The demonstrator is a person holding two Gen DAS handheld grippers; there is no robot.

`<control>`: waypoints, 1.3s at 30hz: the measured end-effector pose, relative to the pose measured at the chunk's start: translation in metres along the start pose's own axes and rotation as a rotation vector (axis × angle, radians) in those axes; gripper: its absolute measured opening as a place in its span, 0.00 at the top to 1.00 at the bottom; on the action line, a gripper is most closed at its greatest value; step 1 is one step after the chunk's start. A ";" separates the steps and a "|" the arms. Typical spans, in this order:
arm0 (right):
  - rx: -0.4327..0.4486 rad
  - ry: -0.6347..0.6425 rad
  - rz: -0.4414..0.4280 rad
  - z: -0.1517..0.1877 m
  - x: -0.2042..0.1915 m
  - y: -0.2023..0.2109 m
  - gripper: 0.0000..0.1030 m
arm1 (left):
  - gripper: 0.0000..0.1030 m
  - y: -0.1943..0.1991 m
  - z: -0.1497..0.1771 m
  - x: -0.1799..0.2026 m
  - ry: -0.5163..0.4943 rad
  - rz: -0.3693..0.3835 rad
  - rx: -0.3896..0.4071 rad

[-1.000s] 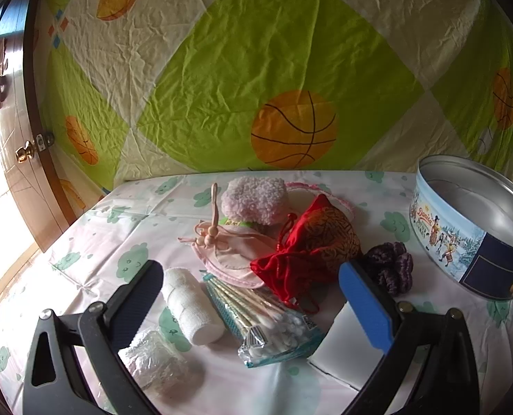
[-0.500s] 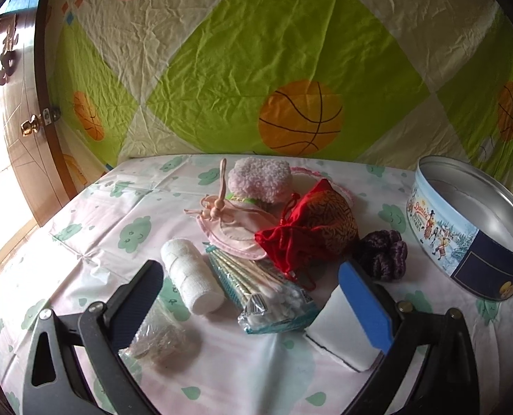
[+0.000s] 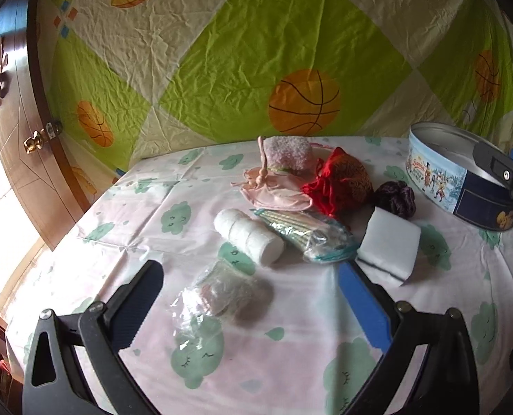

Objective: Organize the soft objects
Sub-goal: 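Grasp the white sponge with the right tool while the left tool grasps the plastic-wrapped bundle, then carry sponge and plastic bundle over the tin while both tools open to drop them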

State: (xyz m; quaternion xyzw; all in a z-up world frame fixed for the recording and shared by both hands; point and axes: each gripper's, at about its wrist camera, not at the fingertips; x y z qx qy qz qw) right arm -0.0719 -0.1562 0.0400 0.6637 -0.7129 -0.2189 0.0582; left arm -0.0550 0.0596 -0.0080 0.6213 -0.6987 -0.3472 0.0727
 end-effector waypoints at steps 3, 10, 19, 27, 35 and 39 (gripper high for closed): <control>-0.099 0.064 -0.072 0.009 -0.015 -0.012 0.00 | 0.01 -0.002 0.014 -0.020 -0.025 0.012 -0.038; -0.321 0.175 -0.233 0.034 -0.050 -0.040 0.00 | 0.01 -0.021 0.034 -0.069 0.069 0.086 -0.104; -0.447 0.430 -0.181 0.054 -0.091 -0.076 0.01 | 0.01 -0.040 0.026 -0.058 -0.052 0.213 -0.147; -0.543 0.377 -0.210 0.059 -0.078 -0.093 0.38 | 0.14 -0.073 0.015 -0.042 -0.064 0.267 -0.214; -0.476 0.305 -0.273 0.046 -0.064 -0.070 0.39 | 0.43 -0.075 0.017 -0.042 0.017 0.303 -0.211; -0.434 0.278 -0.249 0.041 -0.061 -0.068 0.39 | 0.55 -0.068 0.018 -0.038 0.005 0.315 -0.197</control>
Point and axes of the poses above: each gripper's, at about its wrist camera, not at the fingertips, and y roughly against the way its jaws point, x to its right, z to its underside, and after that the axes turned 12 degrees about -y, right-handed
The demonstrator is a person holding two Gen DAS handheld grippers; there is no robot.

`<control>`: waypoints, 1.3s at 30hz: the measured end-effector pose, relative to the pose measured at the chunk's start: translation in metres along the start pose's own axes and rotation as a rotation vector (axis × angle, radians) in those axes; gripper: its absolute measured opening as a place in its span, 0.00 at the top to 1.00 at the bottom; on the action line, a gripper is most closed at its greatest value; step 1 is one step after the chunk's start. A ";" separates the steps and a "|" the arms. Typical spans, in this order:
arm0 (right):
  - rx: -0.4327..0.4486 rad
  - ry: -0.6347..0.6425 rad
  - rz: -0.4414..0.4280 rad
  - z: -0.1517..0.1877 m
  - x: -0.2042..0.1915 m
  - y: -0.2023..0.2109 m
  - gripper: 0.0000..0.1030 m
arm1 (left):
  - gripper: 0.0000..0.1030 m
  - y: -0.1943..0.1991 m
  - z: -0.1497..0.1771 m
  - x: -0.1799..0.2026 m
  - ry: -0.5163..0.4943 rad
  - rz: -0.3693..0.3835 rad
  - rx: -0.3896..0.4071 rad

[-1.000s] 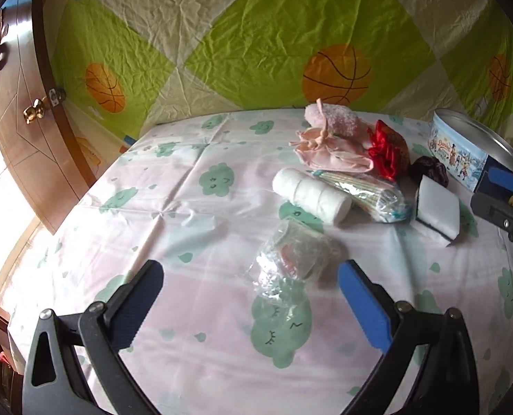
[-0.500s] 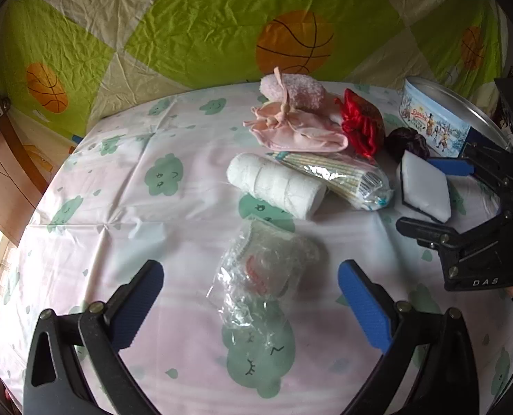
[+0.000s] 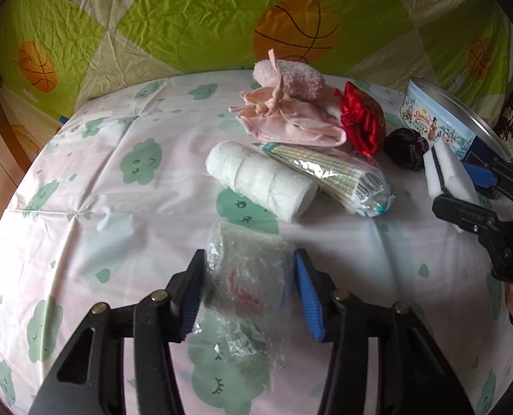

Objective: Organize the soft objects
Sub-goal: 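Carry sponge and plastic bundle over the tin while both tools open to drop them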

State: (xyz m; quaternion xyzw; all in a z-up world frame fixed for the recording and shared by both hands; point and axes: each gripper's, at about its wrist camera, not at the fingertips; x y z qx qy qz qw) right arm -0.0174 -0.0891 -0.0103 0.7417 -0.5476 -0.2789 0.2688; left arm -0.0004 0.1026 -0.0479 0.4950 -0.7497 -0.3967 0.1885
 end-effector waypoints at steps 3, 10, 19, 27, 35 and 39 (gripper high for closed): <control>0.049 -0.024 0.002 -0.001 0.004 0.007 0.39 | 0.60 0.003 0.001 -0.004 0.030 0.000 0.010; 0.217 -0.062 -0.001 -0.005 0.009 0.042 0.39 | 0.60 0.047 0.000 -0.005 0.081 -0.022 0.205; 0.416 -0.121 0.055 -0.009 0.028 0.088 0.39 | 0.60 0.108 -0.033 0.023 0.010 -0.011 0.470; 0.497 -0.189 0.104 -0.009 0.065 0.116 0.39 | 0.60 0.110 -0.074 0.062 -0.026 0.025 0.495; 0.583 -0.263 0.223 0.000 0.124 0.149 0.39 | 0.60 0.097 -0.110 0.108 -0.053 0.089 0.518; 0.586 -0.299 0.323 0.007 0.159 0.157 0.39 | 0.60 0.090 -0.126 0.131 -0.069 0.132 0.534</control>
Point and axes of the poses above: each gripper's, at about its wrist camera, not at the fingertips, and y roughly against the way its jaws point, x to its right, z to its underside, and after that the axes turned 12 degrees about -y, right-handed
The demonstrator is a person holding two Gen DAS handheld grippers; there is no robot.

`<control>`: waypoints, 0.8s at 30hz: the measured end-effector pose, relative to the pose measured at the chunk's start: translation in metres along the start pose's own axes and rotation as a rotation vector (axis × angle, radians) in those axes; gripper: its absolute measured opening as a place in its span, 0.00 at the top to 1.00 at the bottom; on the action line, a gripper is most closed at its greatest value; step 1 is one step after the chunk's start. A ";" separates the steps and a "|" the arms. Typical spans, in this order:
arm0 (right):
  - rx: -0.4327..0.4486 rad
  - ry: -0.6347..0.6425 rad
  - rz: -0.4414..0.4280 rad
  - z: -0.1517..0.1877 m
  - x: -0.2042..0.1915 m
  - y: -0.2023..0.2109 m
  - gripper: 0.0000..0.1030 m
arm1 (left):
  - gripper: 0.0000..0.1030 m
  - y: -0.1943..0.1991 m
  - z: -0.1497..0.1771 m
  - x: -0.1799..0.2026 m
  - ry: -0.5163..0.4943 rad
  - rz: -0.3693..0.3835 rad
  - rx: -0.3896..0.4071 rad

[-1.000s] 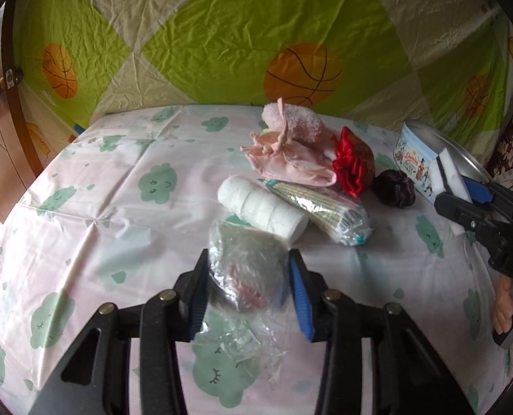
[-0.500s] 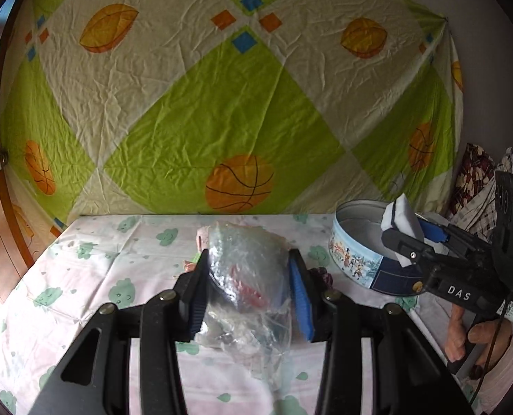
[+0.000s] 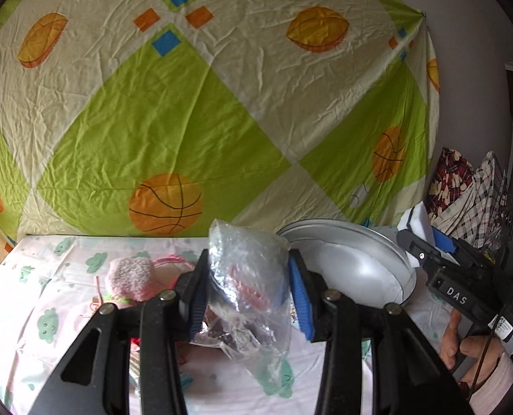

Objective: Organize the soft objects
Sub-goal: 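Carry sponge and plastic bundle over the tin while both tools open to drop them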

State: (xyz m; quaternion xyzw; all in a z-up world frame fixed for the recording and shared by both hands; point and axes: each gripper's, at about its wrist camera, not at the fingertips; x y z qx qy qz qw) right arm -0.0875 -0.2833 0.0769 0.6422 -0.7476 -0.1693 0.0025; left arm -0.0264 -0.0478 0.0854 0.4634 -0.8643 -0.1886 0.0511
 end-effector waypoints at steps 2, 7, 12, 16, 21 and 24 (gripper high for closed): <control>-0.003 -0.019 0.043 -0.003 0.018 -0.004 0.39 | 0.60 -0.011 -0.004 0.011 0.004 0.024 -0.001; 0.019 -0.014 0.172 -0.009 0.050 -0.009 0.39 | 0.60 -0.043 -0.014 0.041 0.009 0.093 -0.017; 0.006 -0.028 0.244 -0.010 0.072 -0.015 0.39 | 0.60 -0.075 -0.022 0.071 0.006 0.159 -0.035; -0.019 -0.045 0.276 -0.010 0.080 -0.023 0.39 | 0.60 -0.100 -0.021 0.088 0.026 0.205 -0.060; -0.084 -0.070 0.299 -0.005 0.087 -0.038 0.39 | 0.60 -0.125 -0.015 0.102 0.027 0.237 -0.103; -0.101 -0.067 0.310 -0.001 0.088 -0.043 0.39 | 0.60 -0.134 -0.012 0.106 0.026 0.246 -0.121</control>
Point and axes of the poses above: each gripper's, at about its wrist camera, not at the fingertips, and y roughly against the way its jaws point, x to its right, z to its underside, and after that the axes turned 12 degrees about -y, right-handed
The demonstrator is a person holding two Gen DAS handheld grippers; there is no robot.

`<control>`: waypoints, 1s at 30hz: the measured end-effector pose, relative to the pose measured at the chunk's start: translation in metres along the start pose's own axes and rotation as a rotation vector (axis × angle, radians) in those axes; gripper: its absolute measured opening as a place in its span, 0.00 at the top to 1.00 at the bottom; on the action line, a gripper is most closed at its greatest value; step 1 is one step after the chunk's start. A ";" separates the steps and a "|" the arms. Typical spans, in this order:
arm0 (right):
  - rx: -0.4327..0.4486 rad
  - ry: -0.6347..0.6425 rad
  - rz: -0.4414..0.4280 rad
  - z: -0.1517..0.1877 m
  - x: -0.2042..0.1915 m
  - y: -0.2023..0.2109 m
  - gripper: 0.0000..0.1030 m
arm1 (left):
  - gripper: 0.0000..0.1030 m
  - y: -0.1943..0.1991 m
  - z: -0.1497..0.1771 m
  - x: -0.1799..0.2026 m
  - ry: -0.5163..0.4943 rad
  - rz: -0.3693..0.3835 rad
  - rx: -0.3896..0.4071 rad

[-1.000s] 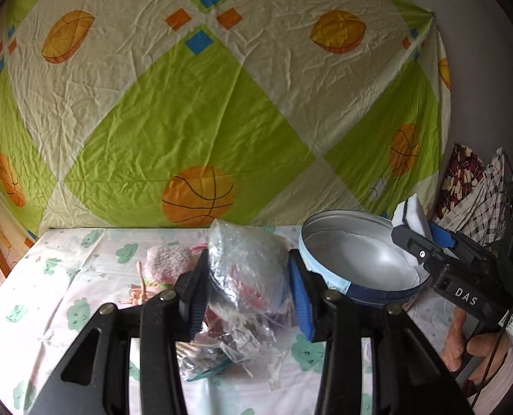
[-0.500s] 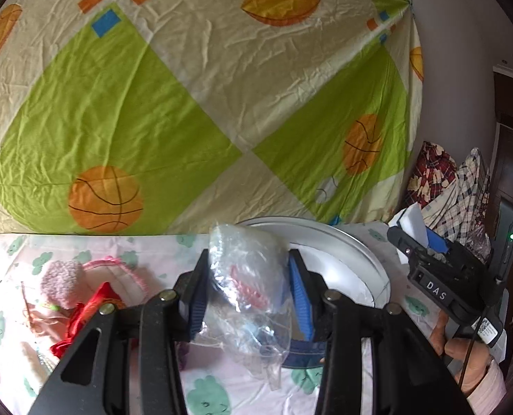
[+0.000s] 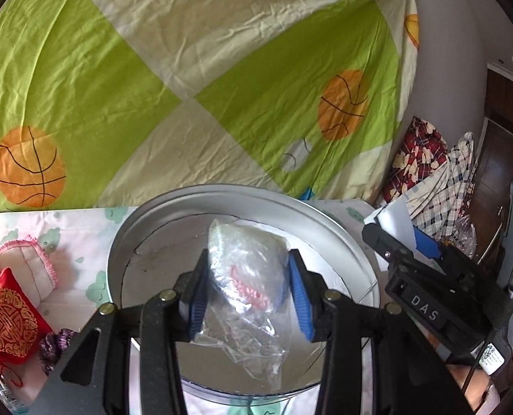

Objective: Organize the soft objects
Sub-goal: 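Carry sponge and plastic bundle over the tin while both tools open to drop them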

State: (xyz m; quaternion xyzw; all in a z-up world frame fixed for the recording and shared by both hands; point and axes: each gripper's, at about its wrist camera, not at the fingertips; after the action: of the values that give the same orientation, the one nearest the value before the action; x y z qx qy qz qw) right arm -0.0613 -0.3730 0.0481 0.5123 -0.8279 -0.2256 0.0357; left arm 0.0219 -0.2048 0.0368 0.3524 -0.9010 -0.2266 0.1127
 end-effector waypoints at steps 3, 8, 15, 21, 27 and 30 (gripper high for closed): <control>-0.020 -0.005 -0.006 0.002 0.000 -0.005 0.39 | 0.60 -0.004 0.004 -0.001 0.003 0.006 -0.014; -0.067 -0.018 -0.017 0.007 -0.001 -0.014 0.38 | 0.60 -0.013 0.010 -0.003 0.013 0.008 -0.034; -0.098 -0.032 -0.031 0.010 -0.003 -0.021 0.36 | 0.60 -0.031 0.016 -0.006 0.013 -0.037 -0.096; -0.115 -0.078 -0.066 0.012 -0.001 -0.024 0.18 | 0.40 -0.029 0.021 -0.009 0.027 -0.061 -0.100; 0.005 -0.150 -0.045 0.002 0.014 -0.004 0.16 | 0.12 0.006 0.020 -0.022 0.040 -0.161 -0.011; -0.001 -0.184 -0.073 -0.001 0.020 -0.003 0.15 | 0.12 0.024 0.017 -0.035 0.052 -0.244 0.013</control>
State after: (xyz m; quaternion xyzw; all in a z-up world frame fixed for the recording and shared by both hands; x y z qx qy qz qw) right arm -0.0681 -0.3917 0.0442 0.5192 -0.8083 -0.2732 -0.0487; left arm 0.0270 -0.1598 0.0321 0.4658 -0.8497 -0.2235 0.1053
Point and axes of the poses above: each gripper's, at about its wrist camera, not at the fingertips, and y roughly against the way its jaws point, x to its right, z to its underside, and after that the axes turned 12 degrees about -y, right-handed
